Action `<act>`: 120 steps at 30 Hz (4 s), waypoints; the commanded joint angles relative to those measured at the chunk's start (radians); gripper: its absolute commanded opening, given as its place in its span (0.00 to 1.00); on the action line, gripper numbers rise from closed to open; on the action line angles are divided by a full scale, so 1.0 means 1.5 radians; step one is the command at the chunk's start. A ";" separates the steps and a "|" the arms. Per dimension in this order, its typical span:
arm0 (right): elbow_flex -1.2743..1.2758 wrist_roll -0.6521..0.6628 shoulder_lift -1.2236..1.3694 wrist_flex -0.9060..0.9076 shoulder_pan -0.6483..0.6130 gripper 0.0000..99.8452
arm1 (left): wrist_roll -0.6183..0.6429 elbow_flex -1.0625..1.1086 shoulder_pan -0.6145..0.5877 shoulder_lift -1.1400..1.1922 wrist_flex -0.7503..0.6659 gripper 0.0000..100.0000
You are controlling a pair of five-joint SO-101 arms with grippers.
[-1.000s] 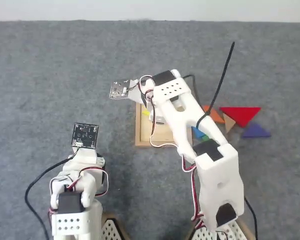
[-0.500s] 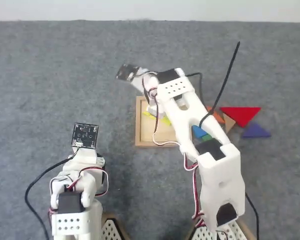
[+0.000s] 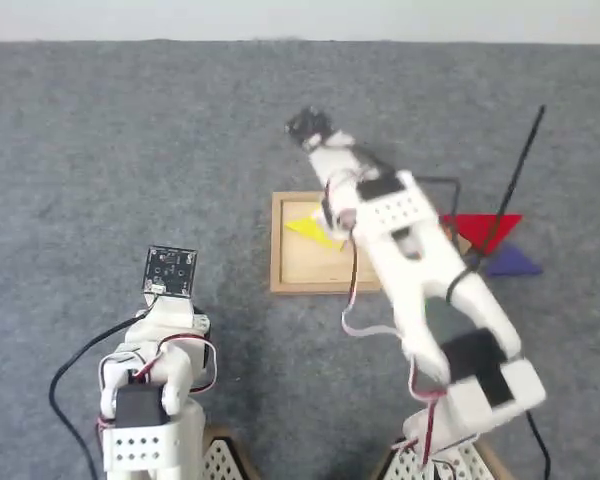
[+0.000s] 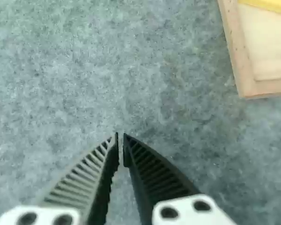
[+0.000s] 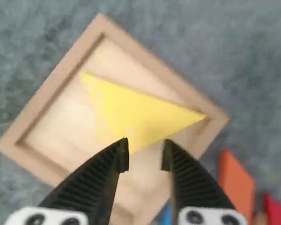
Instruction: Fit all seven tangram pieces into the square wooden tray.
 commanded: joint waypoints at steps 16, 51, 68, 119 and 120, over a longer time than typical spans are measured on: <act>-0.059 -0.125 0.113 -0.011 -0.040 0.26 | -0.001 -0.007 0.003 -0.011 0.002 0.02; -0.154 -0.228 0.187 -0.055 -0.002 0.26 | -0.001 -0.007 0.003 -0.011 0.002 0.02; -0.150 -0.192 0.149 -0.058 -0.013 0.26 | -0.001 -0.007 0.003 -0.011 0.002 0.02; -0.153 0.949 -0.039 0.322 0.392 0.26 | -0.001 -0.007 0.003 -0.011 0.002 0.02; -0.153 0.952 -0.028 0.306 0.392 0.26 | -0.001 -0.007 0.003 -0.011 0.002 0.02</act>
